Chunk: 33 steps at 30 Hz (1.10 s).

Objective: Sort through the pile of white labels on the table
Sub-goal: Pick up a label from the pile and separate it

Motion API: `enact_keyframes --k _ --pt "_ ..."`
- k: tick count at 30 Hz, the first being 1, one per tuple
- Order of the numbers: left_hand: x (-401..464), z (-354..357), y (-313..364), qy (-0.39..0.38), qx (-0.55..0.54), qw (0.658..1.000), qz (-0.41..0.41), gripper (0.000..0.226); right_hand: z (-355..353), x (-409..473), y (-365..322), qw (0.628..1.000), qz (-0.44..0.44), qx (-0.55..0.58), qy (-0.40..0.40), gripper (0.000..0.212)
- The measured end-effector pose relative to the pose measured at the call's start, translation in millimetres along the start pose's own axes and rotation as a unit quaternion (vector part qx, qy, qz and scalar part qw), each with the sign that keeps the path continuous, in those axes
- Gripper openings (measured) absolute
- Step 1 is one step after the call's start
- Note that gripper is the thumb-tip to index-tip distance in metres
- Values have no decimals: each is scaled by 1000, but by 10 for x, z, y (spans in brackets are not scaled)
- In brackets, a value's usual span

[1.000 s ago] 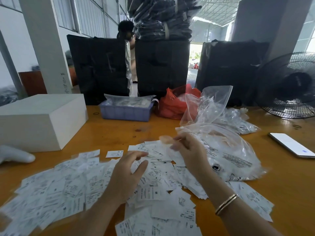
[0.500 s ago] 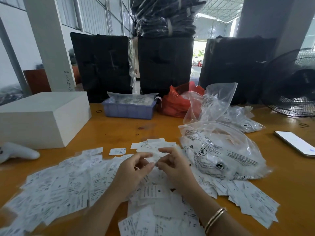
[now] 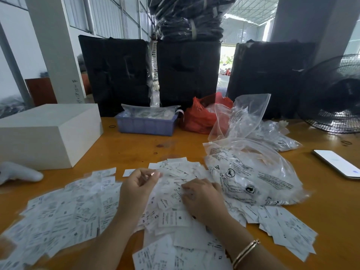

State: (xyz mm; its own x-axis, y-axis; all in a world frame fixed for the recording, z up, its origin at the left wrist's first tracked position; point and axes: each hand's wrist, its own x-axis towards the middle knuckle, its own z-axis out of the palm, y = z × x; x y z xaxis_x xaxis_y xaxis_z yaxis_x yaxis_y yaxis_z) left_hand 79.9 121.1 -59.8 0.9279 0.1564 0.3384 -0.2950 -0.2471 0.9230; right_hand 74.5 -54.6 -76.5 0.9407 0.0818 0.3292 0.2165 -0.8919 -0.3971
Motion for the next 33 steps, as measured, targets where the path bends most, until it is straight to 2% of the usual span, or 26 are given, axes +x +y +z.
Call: enact_keyframes --k 5,10,13,15,18,20,24,26,27,30,33 --pt "-5 -3 3 22 13 1000 10 5 16 -10 -31 999 -16 -44 -1 32" --pt "-5 10 11 21 2 1000 0 11 60 22 -50 998 24 -45 -33 56" --pt "-17 23 15 13 -10 1000 13 15 63 50 -51 997 51 -31 -47 59" --pt "-23 41 15 8 6 1000 29 16 57 68 -48 996 77 8 -51 52" --pt "-32 56 12 -12 31 997 62 20 38 67 -79 990 105 94 -25 15" --pt "-35 51 9 -37 43 996 67 21 -10 46 -75 959 145 245 -4 13" --pt "-46 42 3 -112 73 987 88 22 -150 -22 -49 850 135 508 49 9" --pt "-58 51 11 -137 82 983 87 20 -208 -33 -52 794 119 591 79 13" --pt "-64 55 15 -147 83 982 82 19 -221 -25 -50 780 111 609 88 17" --pt "-67 64 18 -170 82 979 71 17 -220 -24 -53 778 96 615 80 28" --pt "-67 63 18 -181 87 977 73 19 -189 -24 -44 804 86 583 75 37"
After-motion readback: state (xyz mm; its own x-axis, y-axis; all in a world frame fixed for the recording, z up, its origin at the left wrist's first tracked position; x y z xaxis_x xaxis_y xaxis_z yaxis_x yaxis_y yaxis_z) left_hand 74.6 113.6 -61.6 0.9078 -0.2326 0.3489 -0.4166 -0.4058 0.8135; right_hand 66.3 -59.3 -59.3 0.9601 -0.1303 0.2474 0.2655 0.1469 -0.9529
